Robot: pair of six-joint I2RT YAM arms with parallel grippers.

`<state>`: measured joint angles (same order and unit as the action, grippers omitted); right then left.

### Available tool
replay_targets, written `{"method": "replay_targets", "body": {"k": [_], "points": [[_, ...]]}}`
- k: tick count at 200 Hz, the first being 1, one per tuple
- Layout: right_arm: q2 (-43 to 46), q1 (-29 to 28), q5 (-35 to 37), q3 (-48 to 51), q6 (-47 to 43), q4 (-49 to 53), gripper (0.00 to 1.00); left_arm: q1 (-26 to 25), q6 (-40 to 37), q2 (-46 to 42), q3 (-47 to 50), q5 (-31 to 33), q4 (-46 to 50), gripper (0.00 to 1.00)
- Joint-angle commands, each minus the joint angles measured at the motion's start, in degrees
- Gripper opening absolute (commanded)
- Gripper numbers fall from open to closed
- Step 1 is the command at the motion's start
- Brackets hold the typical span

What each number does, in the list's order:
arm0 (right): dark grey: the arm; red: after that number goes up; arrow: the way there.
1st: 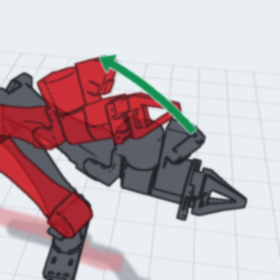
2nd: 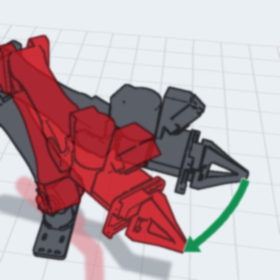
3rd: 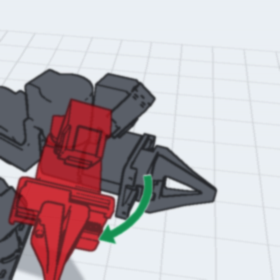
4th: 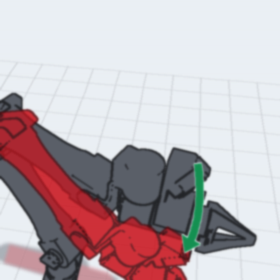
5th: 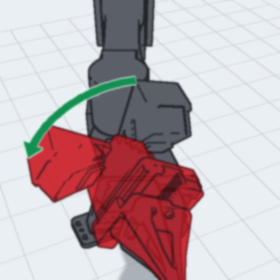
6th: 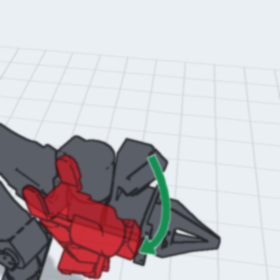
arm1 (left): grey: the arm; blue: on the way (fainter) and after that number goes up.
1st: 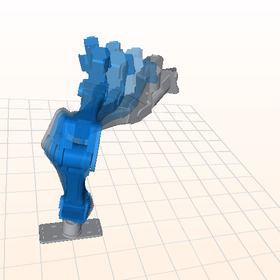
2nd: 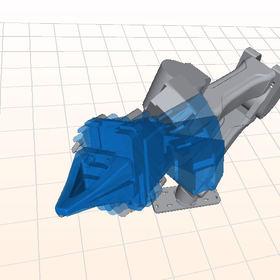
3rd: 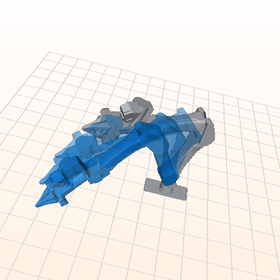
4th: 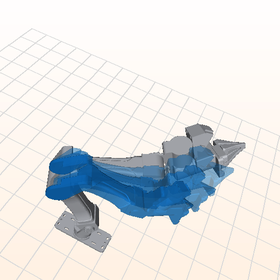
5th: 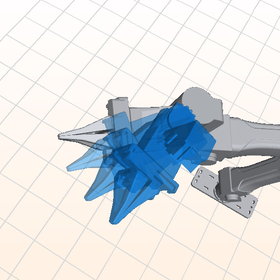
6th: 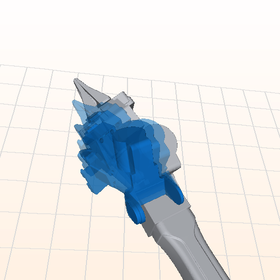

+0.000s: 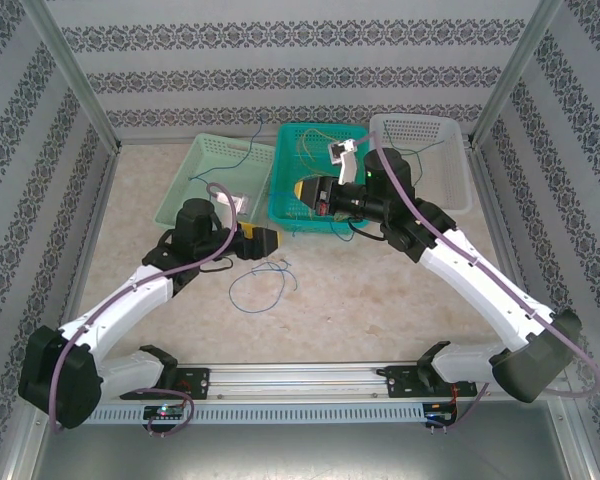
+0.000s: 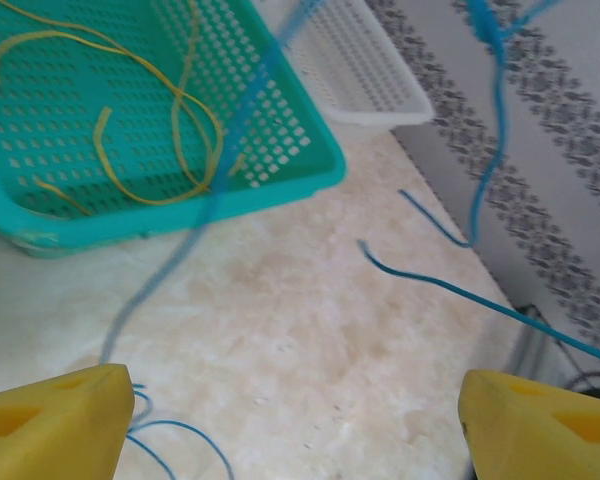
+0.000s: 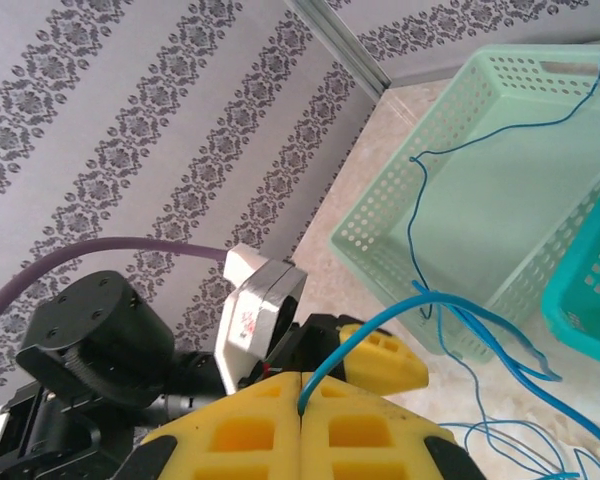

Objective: Untangle the cables

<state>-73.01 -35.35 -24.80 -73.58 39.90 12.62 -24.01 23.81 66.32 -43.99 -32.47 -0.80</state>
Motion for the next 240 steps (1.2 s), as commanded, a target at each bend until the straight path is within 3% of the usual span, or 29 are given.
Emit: {"method": "replay_targets", "body": {"k": [1, 36, 111, 127, 149, 163, 184, 198, 240], "points": [[2.3, 0.4, -1.8, 0.6, 0.7, -2.1, 0.0, -0.8, -4.6, -0.9, -2.7, 7.2, 2.3, 0.83], [2.7, 0.5, -3.2, 0.9, 1.6, -3.0, 0.0, -1.1, -7.2, -3.1, -1.6, 7.6, 1.1, 0.84], [2.5, 0.4, -4.0, 0.5, 3.0, -4.4, 0.0, -3.9, -6.9, 6.2, -6.4, 1.5, -2.2, 0.8], [2.7, 0.4, -4.1, 0.5, 3.1, -4.5, 0.0, -4.2, -6.9, 7.6, -7.3, 2.2, -1.7, 0.63], [3.6, 0.9, -3.5, 0.8, 2.2, -2.8, 0.0, -4.1, -7.8, 7.4, -8.2, 7.1, 1.8, 0.23], [4.8, 1.9, -1.3, 1.2, 0.5, 0.4, 0.0, -4.1, -9.1, 5.4, -8.5, 10.1, 4.0, 0.1], [5.6, 2.7, 6.8, 0.7, -5.3, 11.8, 0.0, -3.6, -11.2, 1.2, -9.9, 13.2, 7.0, 0.0], [5.3, 3.7, 9.7, 2.1, -7.3, 16.9, 0.0, -2.4, -11.6, -1.4, -12.0, 14.0, 9.5, 0.0], [7.0, 9.1, 15.3, 10.3, -7.8, 19.3, 0.0, 2.7, -12.8, -5.5, -19.2, 15.9, 17.6, 0.0]]}}
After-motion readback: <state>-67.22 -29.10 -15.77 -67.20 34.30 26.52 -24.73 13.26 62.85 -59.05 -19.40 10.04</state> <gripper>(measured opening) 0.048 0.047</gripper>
